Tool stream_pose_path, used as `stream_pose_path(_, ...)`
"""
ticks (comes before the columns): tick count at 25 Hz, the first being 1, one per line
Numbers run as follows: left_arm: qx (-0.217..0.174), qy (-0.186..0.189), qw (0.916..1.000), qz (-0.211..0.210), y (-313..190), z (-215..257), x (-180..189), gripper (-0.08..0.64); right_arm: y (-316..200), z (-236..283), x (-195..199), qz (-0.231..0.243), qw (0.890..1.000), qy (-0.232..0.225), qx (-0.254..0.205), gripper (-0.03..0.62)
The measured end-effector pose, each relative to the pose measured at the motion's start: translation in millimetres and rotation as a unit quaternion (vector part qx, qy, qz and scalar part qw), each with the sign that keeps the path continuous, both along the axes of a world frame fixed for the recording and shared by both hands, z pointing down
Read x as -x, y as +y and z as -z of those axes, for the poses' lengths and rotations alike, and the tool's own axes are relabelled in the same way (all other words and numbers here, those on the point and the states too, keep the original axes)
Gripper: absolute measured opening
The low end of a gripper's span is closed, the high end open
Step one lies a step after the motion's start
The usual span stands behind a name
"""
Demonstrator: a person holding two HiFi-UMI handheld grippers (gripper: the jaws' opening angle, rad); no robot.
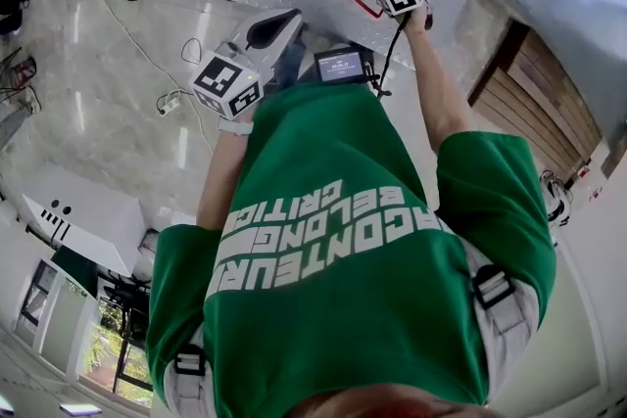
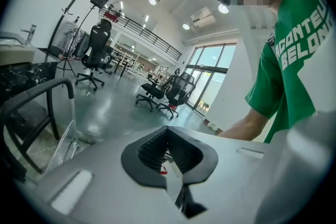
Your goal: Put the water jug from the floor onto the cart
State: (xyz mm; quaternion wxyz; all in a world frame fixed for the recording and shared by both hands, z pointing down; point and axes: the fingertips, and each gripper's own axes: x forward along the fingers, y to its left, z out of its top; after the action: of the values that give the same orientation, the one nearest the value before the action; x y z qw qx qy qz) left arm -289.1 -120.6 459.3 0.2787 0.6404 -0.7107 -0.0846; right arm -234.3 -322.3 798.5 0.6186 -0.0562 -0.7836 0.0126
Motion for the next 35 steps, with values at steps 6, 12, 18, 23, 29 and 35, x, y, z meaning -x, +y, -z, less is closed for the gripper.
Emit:
stream_pose_path(6, 0.004, 0.004, 1.0, 0.007, 2.4, -5.5, 6.2, 0.011, -11.8, -21.5, 4.1, 0.008, 0.998, 0.033, -0.052, 0.304)
stream_pose_path(12, 0.007, 0.009, 0.9999, 0.007, 0.1, -8.9, 7.8, 0.011, 2.7, -27.9, 12.3, 0.023, 0.998, 0.034, -0.045, 0.304)
stream_pose_path(18, 0.004, 0.008, 0.9999, -0.005, -5.1, -7.8, 9.7, 0.011, 15.3, -30.7, 11.4, 0.038, 0.998, 0.034, -0.024, 0.304)
stream_pose_path(23, 0.001, 0.002, 0.9997, -0.023, -12.2, -3.9, 10.9, 0.011, 12.7, -29.1, 6.6, 0.031, 0.998, 0.048, -0.016, 0.307)
stream_pose_path(29, -0.003, -0.007, 0.9988, -0.048, -18.9, 5.9, 12.9, 0.011, 34.6, -0.4, 4.4, -0.009, 0.998, 0.018, 0.051, 0.307)
stream_pose_path(35, -0.016, -0.01, 0.9967, -0.079, -28.2, 11.6, 21.2, 0.011, 0.8, 50.2, 1.5, -0.07, 0.996, -0.056, -0.01, 0.297)
